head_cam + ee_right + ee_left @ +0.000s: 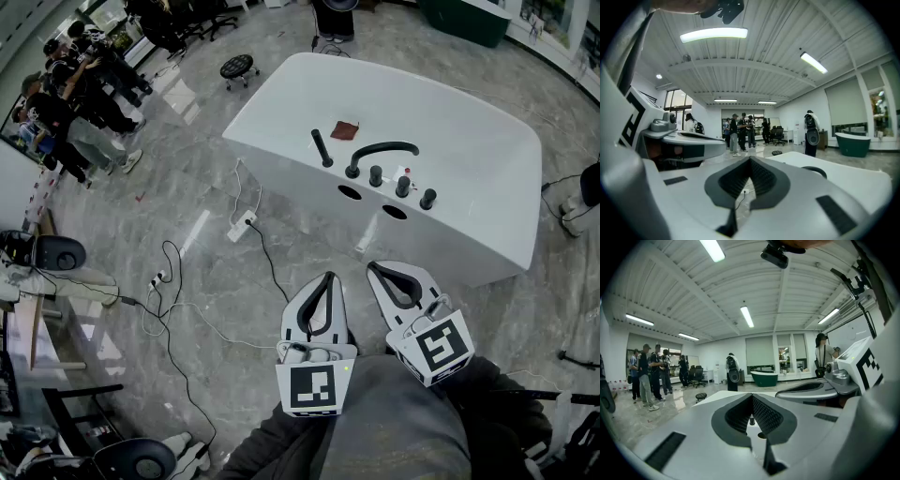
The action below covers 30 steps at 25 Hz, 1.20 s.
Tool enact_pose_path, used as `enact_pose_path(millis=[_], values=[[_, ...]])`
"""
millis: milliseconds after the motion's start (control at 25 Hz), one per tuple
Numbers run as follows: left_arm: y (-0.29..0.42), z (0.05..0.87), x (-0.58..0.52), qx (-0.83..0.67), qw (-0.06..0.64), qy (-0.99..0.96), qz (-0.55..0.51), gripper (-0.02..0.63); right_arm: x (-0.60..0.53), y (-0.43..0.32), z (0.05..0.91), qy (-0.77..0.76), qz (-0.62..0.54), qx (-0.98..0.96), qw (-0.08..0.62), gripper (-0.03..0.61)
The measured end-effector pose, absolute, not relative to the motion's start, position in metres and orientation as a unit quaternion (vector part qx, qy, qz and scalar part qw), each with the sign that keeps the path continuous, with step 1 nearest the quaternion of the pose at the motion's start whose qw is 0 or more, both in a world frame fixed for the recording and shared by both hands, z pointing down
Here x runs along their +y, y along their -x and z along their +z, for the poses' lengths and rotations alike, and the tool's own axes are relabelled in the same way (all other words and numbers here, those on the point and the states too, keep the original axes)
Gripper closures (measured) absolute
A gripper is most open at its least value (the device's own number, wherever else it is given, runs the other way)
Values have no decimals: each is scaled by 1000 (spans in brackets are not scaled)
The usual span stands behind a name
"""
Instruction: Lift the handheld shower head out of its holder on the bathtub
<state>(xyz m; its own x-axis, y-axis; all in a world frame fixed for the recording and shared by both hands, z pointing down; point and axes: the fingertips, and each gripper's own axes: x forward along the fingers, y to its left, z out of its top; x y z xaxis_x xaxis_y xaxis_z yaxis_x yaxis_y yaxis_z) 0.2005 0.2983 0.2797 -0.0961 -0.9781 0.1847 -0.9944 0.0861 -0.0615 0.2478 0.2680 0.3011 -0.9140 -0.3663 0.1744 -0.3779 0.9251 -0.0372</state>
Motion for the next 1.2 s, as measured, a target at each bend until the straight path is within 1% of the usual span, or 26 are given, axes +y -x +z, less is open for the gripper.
enact_pose_path(millis=[600,800,1040,1200], values=[[-192,286,294,-727,63,-678,83,611,266,-239,306,-196,37,-976,92,577],[-187,292,295,-723,69,-683,77,611,264,-235,308,-198,53,-975,89,577],[-152,305,307,-735,82,-669,74,611,258,-225,319,-218,59,-969,102,577],[-125,308,315,-739,83,-664,73,609,258,-203,321,-220,57,-968,108,577]])
